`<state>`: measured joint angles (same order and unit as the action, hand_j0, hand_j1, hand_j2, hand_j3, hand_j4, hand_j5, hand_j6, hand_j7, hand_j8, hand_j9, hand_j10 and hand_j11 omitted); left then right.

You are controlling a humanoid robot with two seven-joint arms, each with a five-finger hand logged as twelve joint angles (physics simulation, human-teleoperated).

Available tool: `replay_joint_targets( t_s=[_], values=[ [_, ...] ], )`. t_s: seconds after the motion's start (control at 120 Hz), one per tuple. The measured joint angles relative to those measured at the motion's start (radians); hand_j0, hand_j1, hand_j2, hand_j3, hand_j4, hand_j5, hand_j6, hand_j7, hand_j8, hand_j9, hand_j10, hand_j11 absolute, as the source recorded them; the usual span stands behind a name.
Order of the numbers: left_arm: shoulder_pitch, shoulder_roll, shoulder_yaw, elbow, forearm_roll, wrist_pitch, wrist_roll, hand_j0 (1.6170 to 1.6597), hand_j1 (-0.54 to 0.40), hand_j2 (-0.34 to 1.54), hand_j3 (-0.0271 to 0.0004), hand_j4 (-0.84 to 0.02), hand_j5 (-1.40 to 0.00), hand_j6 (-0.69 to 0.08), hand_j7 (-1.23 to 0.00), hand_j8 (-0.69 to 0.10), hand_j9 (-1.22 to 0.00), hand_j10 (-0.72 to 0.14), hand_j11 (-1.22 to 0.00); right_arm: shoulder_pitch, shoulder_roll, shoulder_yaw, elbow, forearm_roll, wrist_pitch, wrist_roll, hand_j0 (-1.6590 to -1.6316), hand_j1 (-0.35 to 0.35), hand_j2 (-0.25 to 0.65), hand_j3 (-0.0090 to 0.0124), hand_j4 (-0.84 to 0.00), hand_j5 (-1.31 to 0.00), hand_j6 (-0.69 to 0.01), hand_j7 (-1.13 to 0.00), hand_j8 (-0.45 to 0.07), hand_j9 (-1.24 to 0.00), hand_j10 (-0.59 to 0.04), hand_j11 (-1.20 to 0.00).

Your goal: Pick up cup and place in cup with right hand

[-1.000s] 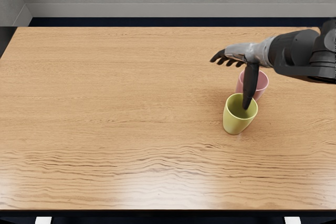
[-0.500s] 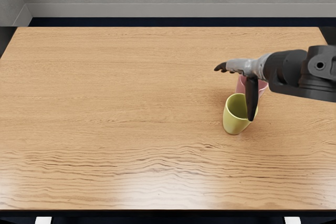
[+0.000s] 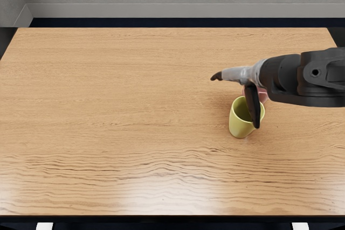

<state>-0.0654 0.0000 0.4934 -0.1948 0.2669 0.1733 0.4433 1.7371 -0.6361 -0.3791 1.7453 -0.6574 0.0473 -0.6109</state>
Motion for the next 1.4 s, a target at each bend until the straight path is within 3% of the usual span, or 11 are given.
replay_joint_targets(
  t_s=[0.725,0.808,0.883,0.9,0.925,1.033,1.117,1.258,1.4],
  values=[
    [-0.001,0.000,-0.001,-0.005,0.000,0.000,0.000,1.6581,0.349,0.00,0.0000,0.000,0.00,0.000,0.00,0.000,0.00,0.000,0.00,-0.039,0.093,-0.127,0.000,-0.108,-0.213,0.000,-1.6581,-0.290,-0.009,0.0000,-0.052,-0.07,-0.052,-0.07,-0.052,-0.07,-0.051,-0.07],
    [-0.001,0.000,-0.001,-0.006,0.000,0.000,0.000,1.6581,0.349,0.00,0.0000,0.000,0.00,0.000,0.00,0.000,0.00,0.000,0.00,-0.043,0.093,-0.133,0.000,-0.122,-0.224,0.000,-1.6576,-0.291,-0.107,0.0000,-0.068,-0.10,-0.074,-0.09,-0.070,-0.09,-0.069,-0.09],
    [-0.001,0.000,-0.001,-0.008,0.000,0.000,0.000,1.6581,0.349,0.00,0.0000,0.000,0.00,0.000,0.00,0.000,0.00,0.000,0.00,-0.051,0.093,-0.137,0.000,-0.137,-0.234,-0.001,-1.6582,-0.260,-0.085,0.0001,-0.099,-0.14,-0.110,-0.13,-0.103,-0.14,-0.104,-0.14],
    [-0.001,0.000,-0.001,-0.008,0.000,0.000,0.000,1.6581,0.349,0.00,0.0000,0.000,0.00,0.000,0.00,0.000,0.00,0.000,0.00,-0.053,0.093,-0.139,0.000,-0.138,-0.237,-0.001,-1.6572,-0.292,-0.032,-0.0001,-0.104,-0.15,-0.115,-0.14,-0.107,-0.15,-0.107,-0.15],
    [-0.001,0.000,-0.001,-0.008,0.000,0.000,0.000,1.6581,0.349,0.00,0.0000,0.000,0.00,0.000,0.00,0.000,0.00,0.000,0.00,-0.055,0.093,-0.140,0.000,-0.142,-0.239,-0.001,-1.6586,-0.235,-0.030,0.0001,-0.117,-0.16,-0.128,-0.15,-0.122,-0.16,-0.123,-0.16],
    [-0.001,0.000,-0.001,-0.009,0.000,0.000,0.000,1.6581,0.349,0.00,0.0000,0.000,0.00,0.000,0.00,0.000,0.00,0.000,0.00,-0.063,0.092,-0.145,0.000,-0.149,-0.251,-0.001,-1.6582,-0.151,-0.018,0.0000,-0.154,-0.21,-0.162,-0.20,-0.157,-0.20,-0.154,-0.20],
    [-0.001,0.000,-0.001,-0.009,0.000,0.000,0.000,1.6581,0.349,0.00,0.0000,0.000,0.00,0.000,0.00,0.000,0.00,0.000,0.00,-0.067,0.091,-0.147,0.000,-0.152,-0.254,-0.001,-1.6584,-0.061,0.012,0.0000,-0.191,-0.25,-0.195,-0.24,-0.194,-0.25,-0.098,-0.25],
    [-0.001,0.000,-0.002,-0.009,0.000,0.000,0.000,1.6581,0.349,0.00,0.0000,0.000,0.00,0.000,0.00,0.000,0.00,0.000,0.00,-0.069,0.091,-0.148,0.000,-0.155,-0.258,0.000,-1.6578,-0.030,-0.003,0.0000,-0.256,-0.33,-0.256,-0.33,-0.257,-0.33,-0.052,-0.33],
    [-0.002,0.000,-0.001,-0.009,0.000,0.000,0.000,1.6581,0.349,0.00,0.0000,0.000,0.00,0.000,0.00,0.000,0.00,0.000,0.00,-0.070,0.089,-0.148,0.000,-0.159,-0.262,0.000,-1.6575,-0.005,-0.029,0.0000,-0.298,-0.38,-0.298,-0.38,-0.298,-0.38,-0.176,-0.39]
  ],
)
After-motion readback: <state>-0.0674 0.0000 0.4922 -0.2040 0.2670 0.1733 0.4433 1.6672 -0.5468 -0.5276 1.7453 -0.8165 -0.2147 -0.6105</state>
